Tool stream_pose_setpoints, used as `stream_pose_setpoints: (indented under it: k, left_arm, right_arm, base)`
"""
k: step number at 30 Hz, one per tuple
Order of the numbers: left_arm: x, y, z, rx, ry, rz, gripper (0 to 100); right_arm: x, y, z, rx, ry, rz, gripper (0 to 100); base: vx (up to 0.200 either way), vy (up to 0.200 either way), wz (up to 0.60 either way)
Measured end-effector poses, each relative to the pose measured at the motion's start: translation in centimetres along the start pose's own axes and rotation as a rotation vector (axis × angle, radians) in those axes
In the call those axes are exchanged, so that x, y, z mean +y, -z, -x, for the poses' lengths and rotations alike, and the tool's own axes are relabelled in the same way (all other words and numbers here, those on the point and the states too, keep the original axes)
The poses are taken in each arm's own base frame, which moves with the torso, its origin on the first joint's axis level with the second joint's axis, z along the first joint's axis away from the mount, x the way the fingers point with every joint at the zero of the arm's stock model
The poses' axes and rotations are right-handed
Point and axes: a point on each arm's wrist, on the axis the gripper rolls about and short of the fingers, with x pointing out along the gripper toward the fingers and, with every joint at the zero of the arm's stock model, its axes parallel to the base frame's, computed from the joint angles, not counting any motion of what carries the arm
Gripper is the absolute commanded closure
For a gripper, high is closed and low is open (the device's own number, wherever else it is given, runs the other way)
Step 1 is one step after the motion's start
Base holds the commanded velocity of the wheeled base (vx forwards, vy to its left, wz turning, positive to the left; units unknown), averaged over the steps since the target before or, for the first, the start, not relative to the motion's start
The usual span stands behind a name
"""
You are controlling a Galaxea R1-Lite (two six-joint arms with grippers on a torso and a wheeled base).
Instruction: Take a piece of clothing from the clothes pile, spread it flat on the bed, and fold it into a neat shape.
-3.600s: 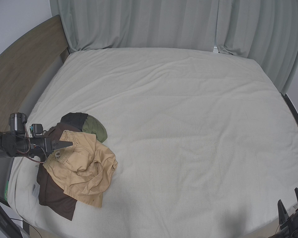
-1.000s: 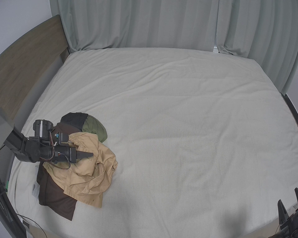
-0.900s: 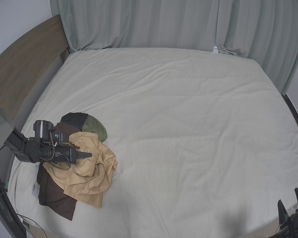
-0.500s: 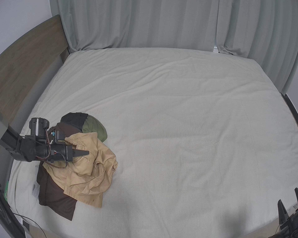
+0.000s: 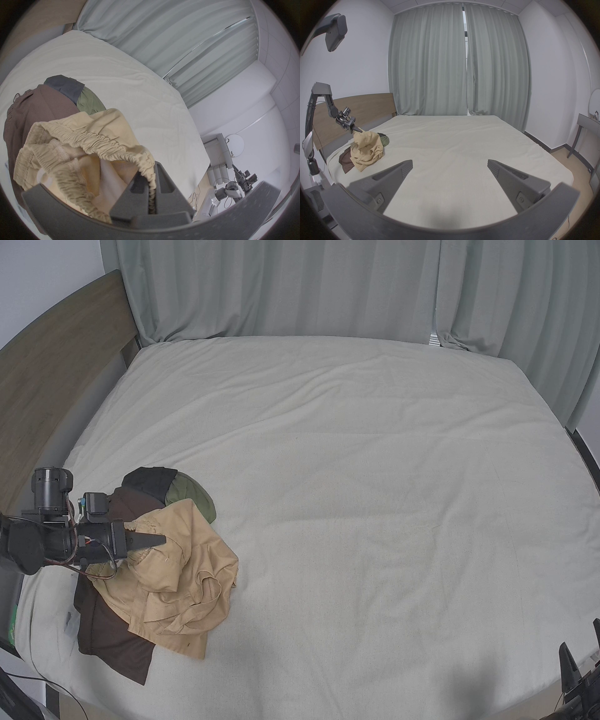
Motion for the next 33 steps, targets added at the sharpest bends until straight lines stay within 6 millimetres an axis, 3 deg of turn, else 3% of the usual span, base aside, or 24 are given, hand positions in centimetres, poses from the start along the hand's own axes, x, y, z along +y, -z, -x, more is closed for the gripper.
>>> stream_pose_setpoints:
  k: [12, 33]
  left_arm:
    - [-1.7, 0.4, 2.8, -0.061, -0.015, 0.055, 100]
    - [-3.9, 1.0, 4.3, -0.099, 0.017, 0.03, 100]
  right_arm:
    - [0.0, 0.0, 0.0, 0.0, 0.0, 0.0, 0]
    - [0.0, 0.0, 0.0, 0.0, 0.0, 0.001, 0]
  base:
    - [0.0, 0.0, 0.0]
    - [0.0, 0.0, 0.0]
